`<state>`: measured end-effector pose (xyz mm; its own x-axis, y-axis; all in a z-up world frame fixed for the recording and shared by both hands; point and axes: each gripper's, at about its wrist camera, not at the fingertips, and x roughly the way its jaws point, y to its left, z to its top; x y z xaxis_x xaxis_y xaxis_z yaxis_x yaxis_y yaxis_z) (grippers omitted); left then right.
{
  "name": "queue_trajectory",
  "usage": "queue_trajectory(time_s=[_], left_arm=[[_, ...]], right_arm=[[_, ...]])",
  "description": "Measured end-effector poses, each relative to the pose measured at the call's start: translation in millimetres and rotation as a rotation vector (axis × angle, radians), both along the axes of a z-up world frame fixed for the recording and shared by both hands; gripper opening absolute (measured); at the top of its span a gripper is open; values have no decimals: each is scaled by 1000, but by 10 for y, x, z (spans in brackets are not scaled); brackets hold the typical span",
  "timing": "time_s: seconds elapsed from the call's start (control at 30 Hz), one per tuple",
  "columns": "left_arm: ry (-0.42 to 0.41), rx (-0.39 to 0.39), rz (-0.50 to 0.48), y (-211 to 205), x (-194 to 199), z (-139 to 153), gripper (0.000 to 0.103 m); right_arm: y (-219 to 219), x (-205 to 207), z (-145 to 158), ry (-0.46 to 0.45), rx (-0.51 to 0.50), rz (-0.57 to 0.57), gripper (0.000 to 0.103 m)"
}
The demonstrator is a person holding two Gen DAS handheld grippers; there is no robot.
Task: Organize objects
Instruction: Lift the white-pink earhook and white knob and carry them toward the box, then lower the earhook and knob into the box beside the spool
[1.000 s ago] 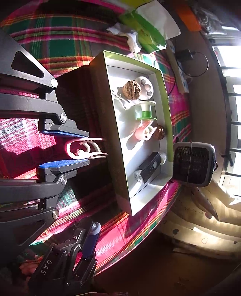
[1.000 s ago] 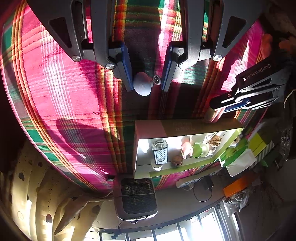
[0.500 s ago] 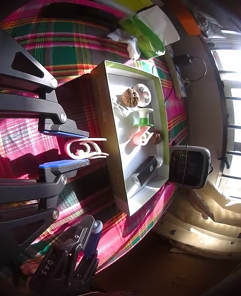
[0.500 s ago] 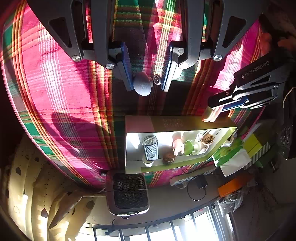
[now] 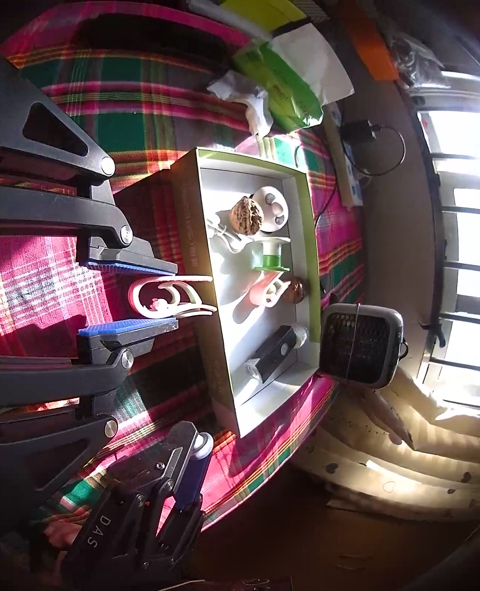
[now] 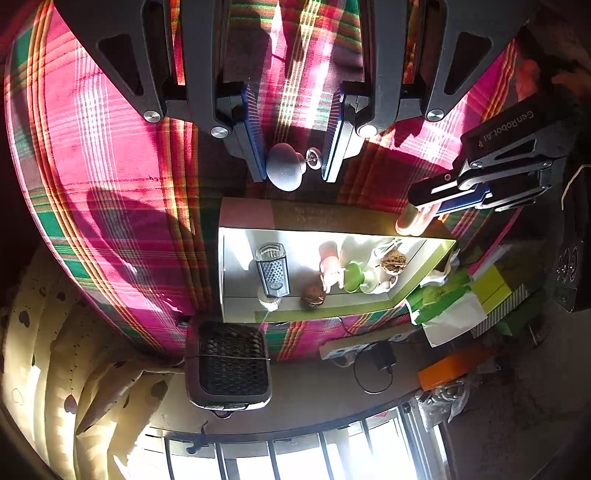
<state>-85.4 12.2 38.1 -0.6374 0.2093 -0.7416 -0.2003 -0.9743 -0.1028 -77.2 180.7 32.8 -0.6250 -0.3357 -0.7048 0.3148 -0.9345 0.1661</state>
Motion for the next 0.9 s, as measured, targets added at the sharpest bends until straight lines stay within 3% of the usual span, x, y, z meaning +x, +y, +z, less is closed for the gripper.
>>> queue_trajectory(time_s=[0.9], left_arm=[[-13, 31, 28, -201, -401, 74, 19]], right_arm=[[-366, -623, 216, 51, 46, 64, 32]])
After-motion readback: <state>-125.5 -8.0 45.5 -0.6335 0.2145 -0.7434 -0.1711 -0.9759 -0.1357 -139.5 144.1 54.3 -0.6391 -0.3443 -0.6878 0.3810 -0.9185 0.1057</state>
